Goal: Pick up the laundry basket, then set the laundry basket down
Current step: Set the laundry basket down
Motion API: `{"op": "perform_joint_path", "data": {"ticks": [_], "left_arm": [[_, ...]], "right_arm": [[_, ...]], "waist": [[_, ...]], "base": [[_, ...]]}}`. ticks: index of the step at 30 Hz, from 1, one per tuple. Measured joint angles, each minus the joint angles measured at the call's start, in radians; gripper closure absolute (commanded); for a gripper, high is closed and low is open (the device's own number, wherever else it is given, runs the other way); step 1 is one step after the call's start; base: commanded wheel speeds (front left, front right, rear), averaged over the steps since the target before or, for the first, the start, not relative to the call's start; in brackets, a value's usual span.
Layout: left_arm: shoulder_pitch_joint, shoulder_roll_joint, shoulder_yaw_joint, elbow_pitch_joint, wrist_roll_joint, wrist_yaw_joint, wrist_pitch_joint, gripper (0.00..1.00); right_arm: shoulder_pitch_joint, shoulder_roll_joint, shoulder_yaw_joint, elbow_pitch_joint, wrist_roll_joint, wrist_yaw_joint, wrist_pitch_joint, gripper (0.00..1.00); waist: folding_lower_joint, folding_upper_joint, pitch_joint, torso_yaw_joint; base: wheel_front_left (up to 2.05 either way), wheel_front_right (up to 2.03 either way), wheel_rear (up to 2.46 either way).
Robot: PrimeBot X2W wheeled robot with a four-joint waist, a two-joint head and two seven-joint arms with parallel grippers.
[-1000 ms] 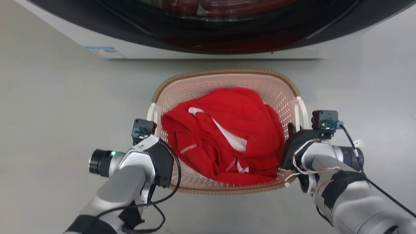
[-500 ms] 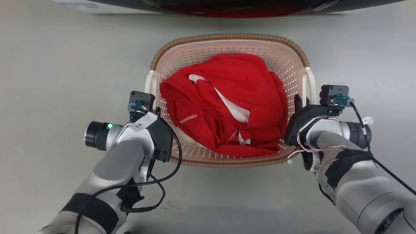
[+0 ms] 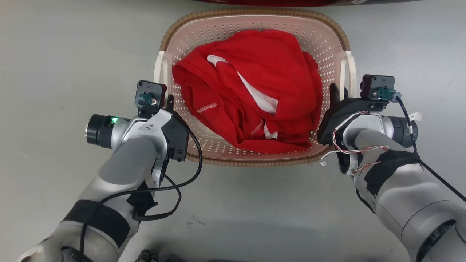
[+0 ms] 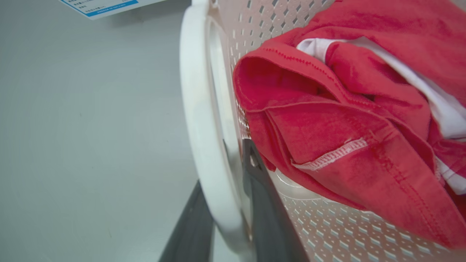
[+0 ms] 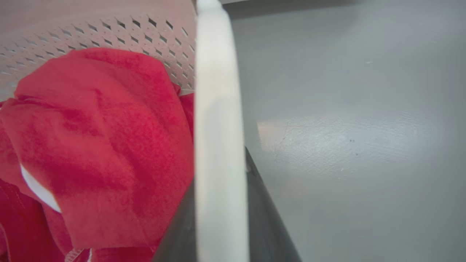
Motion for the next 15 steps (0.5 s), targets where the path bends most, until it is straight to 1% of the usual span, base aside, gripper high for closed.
{"op": "perform_joint_path", "data": {"ticks": [12, 15], "left_arm": [[-0.007, -0.004, 0.000, 0.007, 0.001, 0.000, -0.042, 1.00], [-0.007, -0.004, 0.000, 0.009, 0.000, 0.000, -0.051, 1.00]], "right_arm": [[-0.004, 0.000, 0.000, 0.006, -0.002, 0.000, -0.014, 1.00], [-0.004, 0.000, 0.000, 0.006, -0.002, 0.000, -0.015, 0.95]], "waist": [[0.0000, 0.0000, 0.015, 0.006], [0.0000, -0.0001, 0.016, 0.006]], "base": [[0.00, 0.00, 0.00], [0.00, 0.00, 0.00]]}}
